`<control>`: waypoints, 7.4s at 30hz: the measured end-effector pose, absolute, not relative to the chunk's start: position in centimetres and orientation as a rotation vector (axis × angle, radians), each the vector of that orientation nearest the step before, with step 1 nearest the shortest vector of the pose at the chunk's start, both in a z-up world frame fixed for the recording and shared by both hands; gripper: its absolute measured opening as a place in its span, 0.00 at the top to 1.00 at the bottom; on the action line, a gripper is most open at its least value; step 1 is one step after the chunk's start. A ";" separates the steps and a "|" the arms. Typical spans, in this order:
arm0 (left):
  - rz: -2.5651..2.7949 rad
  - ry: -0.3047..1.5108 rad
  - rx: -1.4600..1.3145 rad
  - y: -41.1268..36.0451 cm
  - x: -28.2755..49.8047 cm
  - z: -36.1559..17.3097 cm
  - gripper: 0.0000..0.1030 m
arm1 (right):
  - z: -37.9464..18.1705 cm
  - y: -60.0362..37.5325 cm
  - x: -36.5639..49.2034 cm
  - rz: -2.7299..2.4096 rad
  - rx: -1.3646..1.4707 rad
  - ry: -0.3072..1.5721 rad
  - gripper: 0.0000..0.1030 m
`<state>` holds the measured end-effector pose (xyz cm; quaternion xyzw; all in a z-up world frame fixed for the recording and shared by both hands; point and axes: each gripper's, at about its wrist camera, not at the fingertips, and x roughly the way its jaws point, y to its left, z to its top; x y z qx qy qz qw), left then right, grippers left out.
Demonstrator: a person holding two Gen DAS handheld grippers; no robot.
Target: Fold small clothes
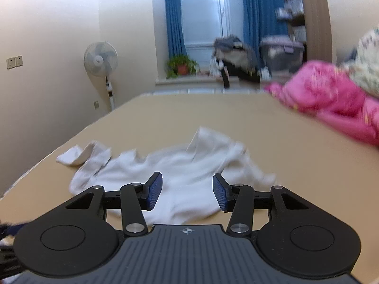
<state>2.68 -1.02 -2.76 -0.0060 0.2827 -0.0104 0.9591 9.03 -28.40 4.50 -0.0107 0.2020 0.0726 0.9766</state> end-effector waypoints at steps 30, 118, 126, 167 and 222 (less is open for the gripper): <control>-0.063 0.735 0.112 -7.7 26.9 -10.5 0.94 | -0.1 -33.6 16.6 0.136 0.219 0.565 0.51; -0.526 0.843 -0.077 16.8 0.2 -1.5 0.97 | 2.4 -41.3 4.8 0.039 0.381 0.875 0.97; -0.542 1.051 0.024 16.5 0.8 -5.1 0.97 | -2.9 -39.3 -1.8 0.015 0.286 1.082 0.97; -0.438 0.955 0.211 6.8 10.8 -6.5 0.68 | -0.5 -41.9 14.0 0.070 0.580 0.539 0.79; -0.509 1.027 0.289 6.6 12.4 -10.4 0.61 | -15.9 -72.8 22.2 -0.962 0.836 0.405 0.96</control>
